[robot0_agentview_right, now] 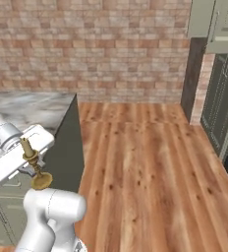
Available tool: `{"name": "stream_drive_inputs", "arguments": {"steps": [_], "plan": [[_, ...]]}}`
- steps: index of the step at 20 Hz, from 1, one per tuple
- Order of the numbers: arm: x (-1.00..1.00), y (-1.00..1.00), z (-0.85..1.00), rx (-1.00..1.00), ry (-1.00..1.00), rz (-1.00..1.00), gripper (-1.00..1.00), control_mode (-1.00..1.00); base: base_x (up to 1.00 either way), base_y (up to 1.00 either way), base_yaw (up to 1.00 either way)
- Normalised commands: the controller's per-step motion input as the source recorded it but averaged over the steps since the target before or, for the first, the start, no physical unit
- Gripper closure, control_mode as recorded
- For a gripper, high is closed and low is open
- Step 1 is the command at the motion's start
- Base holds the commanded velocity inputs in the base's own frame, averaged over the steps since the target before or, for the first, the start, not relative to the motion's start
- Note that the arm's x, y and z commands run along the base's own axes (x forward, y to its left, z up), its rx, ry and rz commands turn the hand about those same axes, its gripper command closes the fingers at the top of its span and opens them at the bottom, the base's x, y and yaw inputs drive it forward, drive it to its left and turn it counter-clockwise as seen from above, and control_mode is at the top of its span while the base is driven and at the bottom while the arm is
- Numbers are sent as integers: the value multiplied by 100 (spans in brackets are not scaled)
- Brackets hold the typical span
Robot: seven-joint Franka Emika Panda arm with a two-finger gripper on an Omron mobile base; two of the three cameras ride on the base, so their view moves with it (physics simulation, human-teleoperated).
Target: Pick the jar and candle from the dining table and place them in the open cabinet. Close the cabinet after placing the objects.
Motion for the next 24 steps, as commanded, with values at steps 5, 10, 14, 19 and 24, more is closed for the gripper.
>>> {"name": "stream_drive_inputs", "arguments": {"steps": [5,10,14,19,24], "plan": [[0,0,0,0,0,0,100,100,35,-49,8],[0,0,0,0,0,0,100,100,35,-52,8],[0,0,0,0,0,0,100,100,40,-52,8],[0,0,0,0,0,0,100,100,46,-51,8],[0,0,0,0,0,0,100,100,54,-45,6]]}}
